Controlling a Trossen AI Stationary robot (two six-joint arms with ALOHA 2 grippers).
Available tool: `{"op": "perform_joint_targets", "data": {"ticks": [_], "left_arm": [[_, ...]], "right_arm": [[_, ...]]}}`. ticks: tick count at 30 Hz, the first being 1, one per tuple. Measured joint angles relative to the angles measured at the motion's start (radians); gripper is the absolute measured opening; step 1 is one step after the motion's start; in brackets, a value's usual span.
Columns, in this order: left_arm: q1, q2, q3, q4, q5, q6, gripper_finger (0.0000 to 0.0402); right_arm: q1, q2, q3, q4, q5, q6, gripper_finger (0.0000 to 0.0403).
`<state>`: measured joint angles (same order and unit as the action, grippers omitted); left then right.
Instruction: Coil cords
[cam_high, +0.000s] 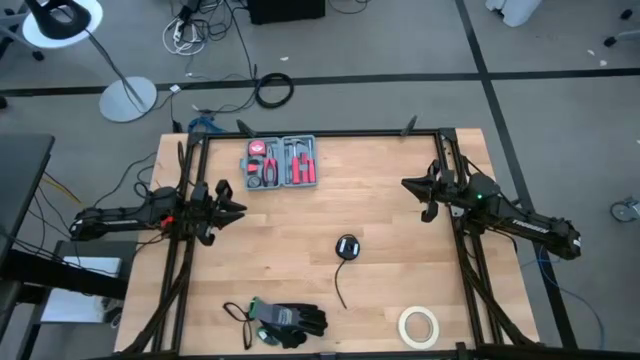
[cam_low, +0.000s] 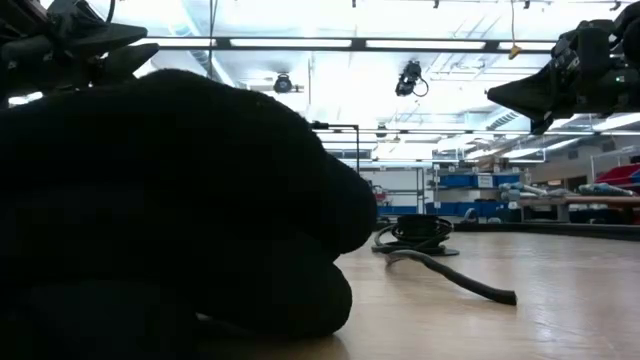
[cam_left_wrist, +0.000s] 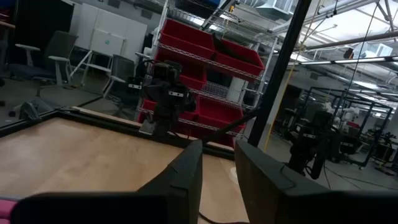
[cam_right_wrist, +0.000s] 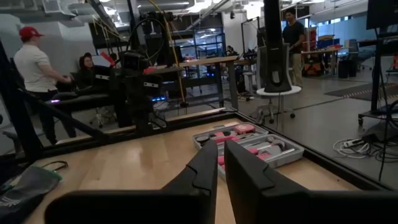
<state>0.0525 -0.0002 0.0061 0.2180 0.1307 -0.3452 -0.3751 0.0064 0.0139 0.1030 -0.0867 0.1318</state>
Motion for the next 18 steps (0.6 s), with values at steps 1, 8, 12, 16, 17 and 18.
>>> {"op": "perform_joint_targets", "data": {"ticks": [1,8,12,16,17,18], "left_arm": [[0.000,0.000,0.000,0.000,0.000,0.000,0.0099],[0.000,0.000,0.000,0.000,0.000,0.000,0.0099],[0.000,0.000,0.000,0.000,0.000,0.000,0.0099],[0.000,0.000,0.000,0.007,-0.002,0.000,0.0099],[0.000,0.000,0.000,0.013,-0.004,0.000,0.0099],[0.000,0.000,0.000,0.019,-0.005,0.000,0.0099]], "right_arm": [[0.000,0.000,0.000,0.000,0.000,0.000,0.0032],[0.000,0.000,0.000,0.000,0.000,0.000,0.0032],[0.000,0.000,0.000,0.000,0.000,0.000,0.0032],[0.000,0.000,0.000,0.000,0.000,0.000,0.0032],[0.000,0.000,0.000,0.000,0.000,0.000,0.0032],[0.000,0.000,0.000,0.000,0.000,0.000,0.0032]]}}
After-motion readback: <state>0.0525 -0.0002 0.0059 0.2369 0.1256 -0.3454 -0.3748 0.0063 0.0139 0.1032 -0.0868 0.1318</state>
